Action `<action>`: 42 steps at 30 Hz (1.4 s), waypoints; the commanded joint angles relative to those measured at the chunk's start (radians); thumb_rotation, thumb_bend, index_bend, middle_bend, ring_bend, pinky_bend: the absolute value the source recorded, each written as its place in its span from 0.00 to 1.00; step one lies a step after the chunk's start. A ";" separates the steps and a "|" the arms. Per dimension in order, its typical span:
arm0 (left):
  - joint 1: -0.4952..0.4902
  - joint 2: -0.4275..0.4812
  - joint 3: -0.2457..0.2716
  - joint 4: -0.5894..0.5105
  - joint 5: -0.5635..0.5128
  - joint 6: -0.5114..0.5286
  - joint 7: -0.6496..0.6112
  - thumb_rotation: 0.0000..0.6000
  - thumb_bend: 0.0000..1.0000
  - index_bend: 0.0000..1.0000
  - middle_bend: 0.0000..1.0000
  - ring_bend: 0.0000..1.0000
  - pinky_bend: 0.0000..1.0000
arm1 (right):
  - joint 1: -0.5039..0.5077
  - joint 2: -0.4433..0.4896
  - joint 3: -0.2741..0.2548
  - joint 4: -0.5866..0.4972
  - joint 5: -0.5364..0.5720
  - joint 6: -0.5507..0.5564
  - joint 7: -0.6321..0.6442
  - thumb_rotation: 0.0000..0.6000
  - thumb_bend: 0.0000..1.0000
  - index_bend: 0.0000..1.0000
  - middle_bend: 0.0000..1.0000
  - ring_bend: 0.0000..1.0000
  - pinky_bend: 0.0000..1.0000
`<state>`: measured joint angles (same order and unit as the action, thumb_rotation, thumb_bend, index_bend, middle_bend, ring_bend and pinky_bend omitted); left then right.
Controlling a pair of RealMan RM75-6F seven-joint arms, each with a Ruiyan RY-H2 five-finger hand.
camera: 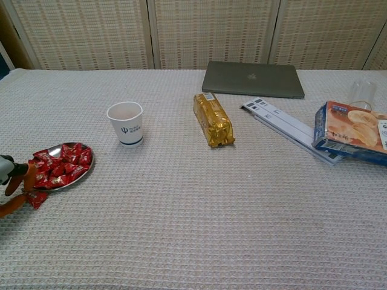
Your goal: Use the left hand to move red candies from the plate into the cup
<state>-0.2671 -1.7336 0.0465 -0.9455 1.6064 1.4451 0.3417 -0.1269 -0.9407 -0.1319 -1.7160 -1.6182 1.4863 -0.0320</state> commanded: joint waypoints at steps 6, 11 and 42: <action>0.005 -0.013 -0.001 0.032 0.003 -0.003 -0.014 1.00 0.40 0.61 0.65 0.53 1.00 | 0.000 -0.002 -0.001 -0.001 -0.001 -0.001 -0.005 1.00 0.04 0.00 0.00 0.00 0.24; 0.006 -0.016 -0.004 0.043 0.005 -0.001 -0.019 1.00 0.40 0.59 0.64 0.53 1.00 | 0.002 -0.003 -0.001 -0.002 0.002 -0.005 -0.010 1.00 0.04 0.00 0.00 0.00 0.24; -0.430 -0.017 -0.335 -0.154 -0.174 -0.315 0.112 1.00 0.40 0.55 0.61 0.55 1.00 | 0.027 -0.006 0.046 -0.013 0.128 -0.059 -0.015 1.00 0.04 0.00 0.00 0.00 0.25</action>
<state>-0.6821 -1.7356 -0.2800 -1.1161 1.4449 1.1422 0.4451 -0.0997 -0.9470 -0.0867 -1.7296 -1.4907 1.4267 -0.0480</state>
